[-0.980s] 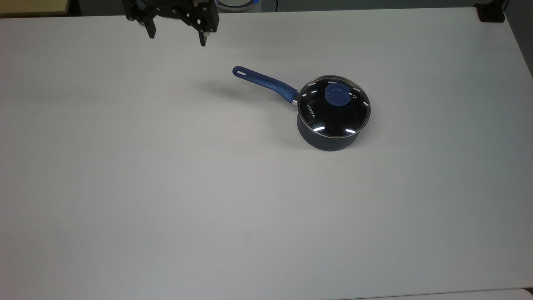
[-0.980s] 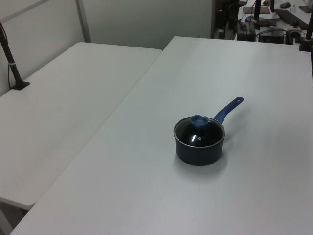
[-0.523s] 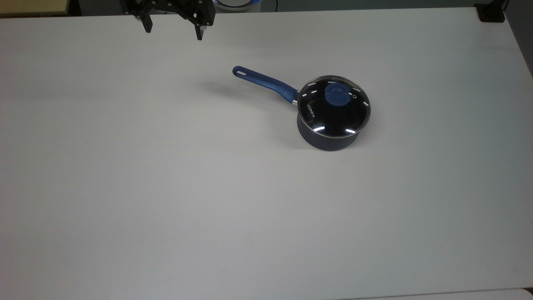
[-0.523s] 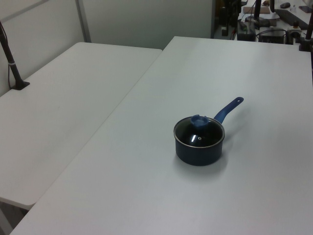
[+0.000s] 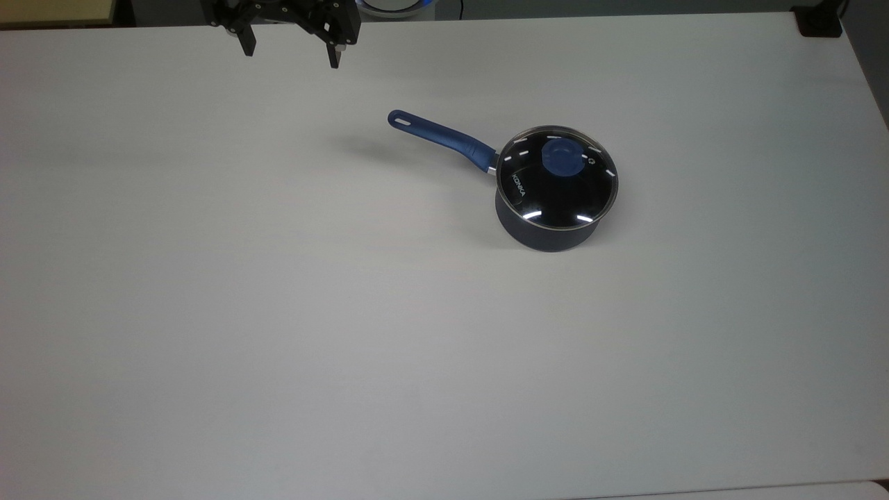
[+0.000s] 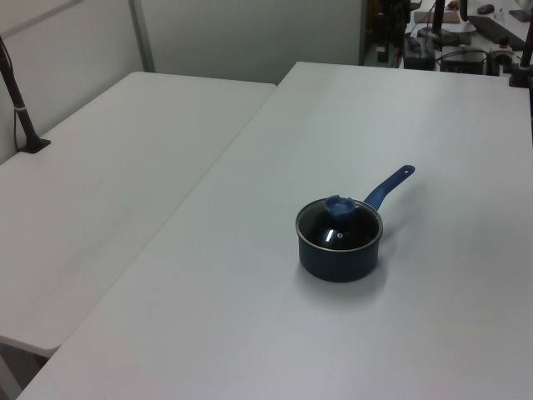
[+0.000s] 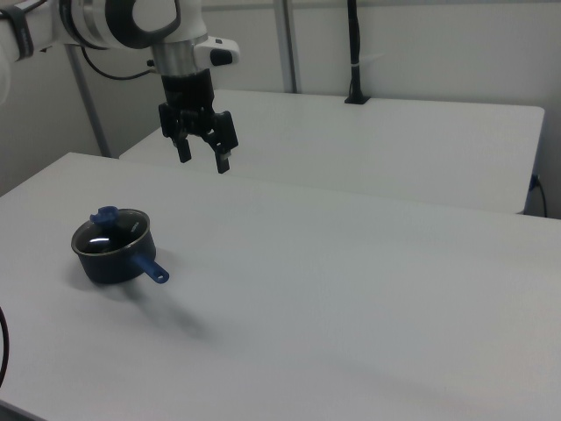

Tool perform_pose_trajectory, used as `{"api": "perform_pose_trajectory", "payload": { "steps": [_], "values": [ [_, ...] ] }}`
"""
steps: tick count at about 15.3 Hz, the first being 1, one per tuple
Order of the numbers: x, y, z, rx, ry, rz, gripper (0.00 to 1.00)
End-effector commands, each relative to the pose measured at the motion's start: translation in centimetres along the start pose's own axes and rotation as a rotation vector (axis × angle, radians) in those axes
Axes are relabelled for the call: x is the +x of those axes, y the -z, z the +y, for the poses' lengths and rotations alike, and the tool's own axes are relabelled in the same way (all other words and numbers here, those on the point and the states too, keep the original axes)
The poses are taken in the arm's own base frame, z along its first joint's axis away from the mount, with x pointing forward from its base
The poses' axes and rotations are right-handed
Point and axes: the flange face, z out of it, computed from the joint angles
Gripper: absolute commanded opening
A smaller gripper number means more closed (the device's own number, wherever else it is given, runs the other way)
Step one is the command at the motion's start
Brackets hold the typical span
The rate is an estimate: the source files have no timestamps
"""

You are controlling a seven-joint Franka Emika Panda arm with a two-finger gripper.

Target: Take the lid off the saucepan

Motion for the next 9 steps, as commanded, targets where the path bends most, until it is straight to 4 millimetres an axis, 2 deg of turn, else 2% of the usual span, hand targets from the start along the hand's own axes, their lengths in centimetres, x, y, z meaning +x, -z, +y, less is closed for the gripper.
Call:
{"api": "perform_pose_trajectory", "payload": {
  "steps": [1, 6, 9],
  "values": [
    [0.2, -0.2, -0.3, 0.017, 0.021, 0.032, 1.00],
    [0.7, -1.2, -1.8, 0.011, 0.112, 0.021, 1.00],
    [0.9, -2.1, -4.4, 0.004, 0.143, 0.005, 1.00]
  ]
}}
